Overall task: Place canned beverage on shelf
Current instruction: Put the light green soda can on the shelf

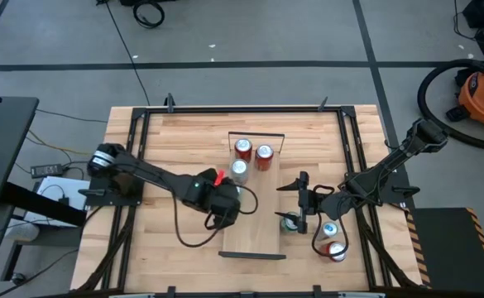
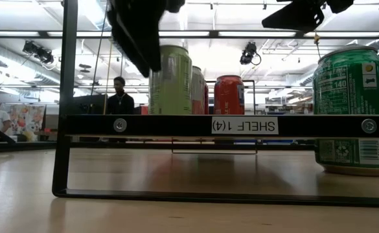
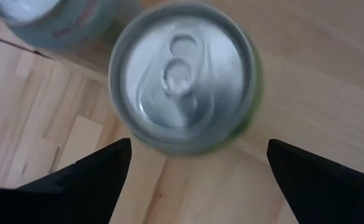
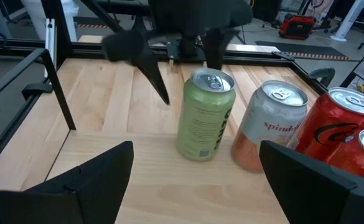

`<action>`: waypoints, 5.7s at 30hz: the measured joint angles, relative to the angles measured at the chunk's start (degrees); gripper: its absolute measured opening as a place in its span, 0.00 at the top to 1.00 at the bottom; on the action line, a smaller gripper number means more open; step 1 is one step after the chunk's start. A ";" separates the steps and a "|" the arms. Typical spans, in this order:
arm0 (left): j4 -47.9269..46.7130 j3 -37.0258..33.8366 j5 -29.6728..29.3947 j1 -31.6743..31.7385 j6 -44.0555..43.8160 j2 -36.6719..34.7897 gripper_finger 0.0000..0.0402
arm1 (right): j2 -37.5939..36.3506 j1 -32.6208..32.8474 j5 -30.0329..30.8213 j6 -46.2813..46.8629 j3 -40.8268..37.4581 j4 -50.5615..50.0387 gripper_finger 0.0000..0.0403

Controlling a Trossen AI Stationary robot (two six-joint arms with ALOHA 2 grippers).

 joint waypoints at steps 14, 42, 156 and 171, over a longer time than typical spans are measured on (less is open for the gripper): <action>1.22 0.04 -0.27 1.88 15.00 0.89 0.21 | 0.00 0.00 0.00 -0.01 0.00 0.06 0.11; -0.43 0.04 -5.15 0.24 20.06 -0.11 0.49 | 0.00 0.00 -0.26 0.01 0.00 -0.03 0.11; -3.82 -3.54 -13.64 -3.29 9.52 -3.94 0.46 | 14.08 -14.54 -0.23 9.19 1.96 3.90 0.11; 1.37 -3.54 -13.08 -3.96 12.31 -3.91 0.46 | 19.74 -18.89 -16.37 3.23 1.95 14.68 0.11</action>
